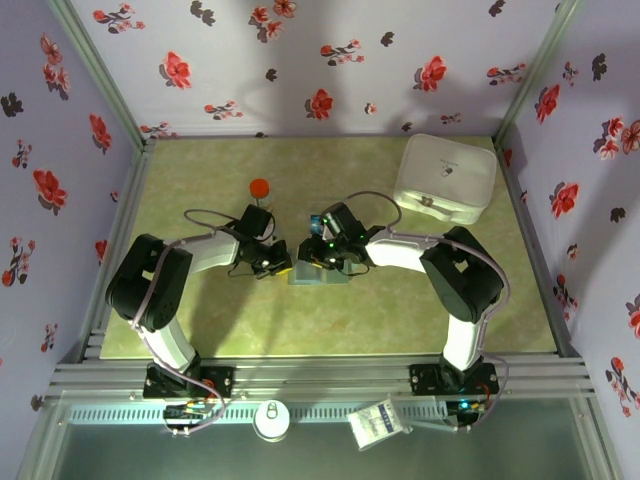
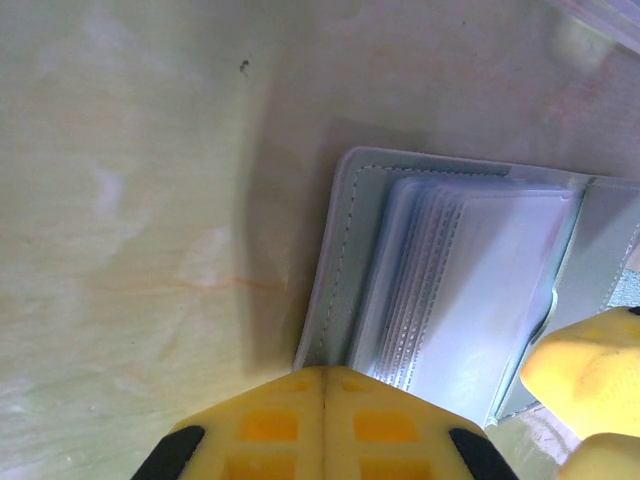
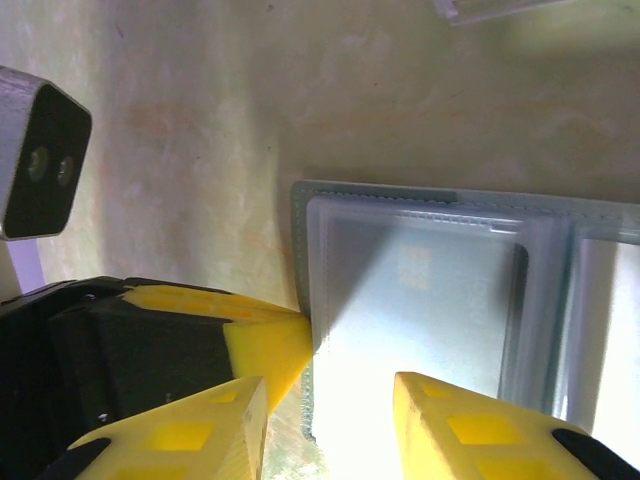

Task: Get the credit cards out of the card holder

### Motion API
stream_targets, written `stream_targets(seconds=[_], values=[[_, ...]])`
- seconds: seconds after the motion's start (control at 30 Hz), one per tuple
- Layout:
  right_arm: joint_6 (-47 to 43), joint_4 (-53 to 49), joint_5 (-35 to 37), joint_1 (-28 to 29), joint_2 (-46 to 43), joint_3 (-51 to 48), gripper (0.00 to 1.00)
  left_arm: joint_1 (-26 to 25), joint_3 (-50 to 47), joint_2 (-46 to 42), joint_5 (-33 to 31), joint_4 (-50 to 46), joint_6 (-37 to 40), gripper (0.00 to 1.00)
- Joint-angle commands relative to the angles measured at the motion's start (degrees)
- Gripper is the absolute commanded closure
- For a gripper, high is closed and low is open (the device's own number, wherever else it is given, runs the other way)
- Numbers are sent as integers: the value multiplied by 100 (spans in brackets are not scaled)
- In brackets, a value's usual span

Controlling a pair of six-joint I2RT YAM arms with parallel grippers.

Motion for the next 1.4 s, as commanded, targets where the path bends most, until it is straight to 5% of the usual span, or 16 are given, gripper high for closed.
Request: stream_targets(seconds=[0.0, 1.37], values=[[-159, -265, 177, -19, 83, -54, 61, -34, 65, 115, -19, -133, 51, 99], [-344, -489, 412, -229, -133, -323, 65, -25, 276, -4, -79, -353, 96, 99]])
